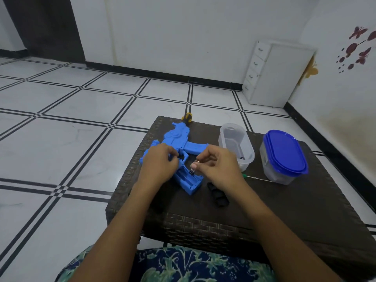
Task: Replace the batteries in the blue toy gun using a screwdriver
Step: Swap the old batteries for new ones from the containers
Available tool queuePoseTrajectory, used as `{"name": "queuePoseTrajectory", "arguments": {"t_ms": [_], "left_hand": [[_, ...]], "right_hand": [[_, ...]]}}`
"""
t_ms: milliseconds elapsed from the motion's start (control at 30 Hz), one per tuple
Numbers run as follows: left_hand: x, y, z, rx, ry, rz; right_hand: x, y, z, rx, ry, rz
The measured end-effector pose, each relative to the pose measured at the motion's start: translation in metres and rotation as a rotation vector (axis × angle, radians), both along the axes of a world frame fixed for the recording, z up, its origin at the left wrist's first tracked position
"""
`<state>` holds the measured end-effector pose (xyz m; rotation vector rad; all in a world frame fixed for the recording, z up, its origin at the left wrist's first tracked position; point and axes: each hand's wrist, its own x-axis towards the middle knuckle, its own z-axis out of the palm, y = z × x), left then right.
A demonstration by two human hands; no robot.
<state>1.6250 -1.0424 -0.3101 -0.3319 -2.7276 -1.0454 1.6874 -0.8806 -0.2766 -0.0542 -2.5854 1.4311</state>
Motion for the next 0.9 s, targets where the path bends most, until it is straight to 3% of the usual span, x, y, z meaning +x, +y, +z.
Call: {"name": "queuePoseTrajectory", "arguments": {"t_ms": [267, 433, 533, 733, 900], "left_hand": [[-0.002, -0.002, 0.003, 0.033, -0.058, -0.016], [0.000, -0.005, 0.004, 0.010, -0.037, -0.075], [-0.001, -0.008, 0.007, 0.006, -0.050, -0.088], [-0.001, -0.011, 0.009, -0.002, -0.075, -0.109], [-0.002, -0.010, 0.008, 0.001, -0.066, -0.102]], "right_hand": [[0.005, 0.006, -0.002, 0.227, -0.020, 0.053], [0.012, -0.008, -0.003, 0.491, 0.049, 0.133], [0.008, -0.012, -0.003, 0.499, 0.037, 0.090], [0.008, -0.005, 0.004, 0.606, -0.192, 0.083], [0.006, -0.016, 0.000, 0.600, -0.146, 0.044]]}}
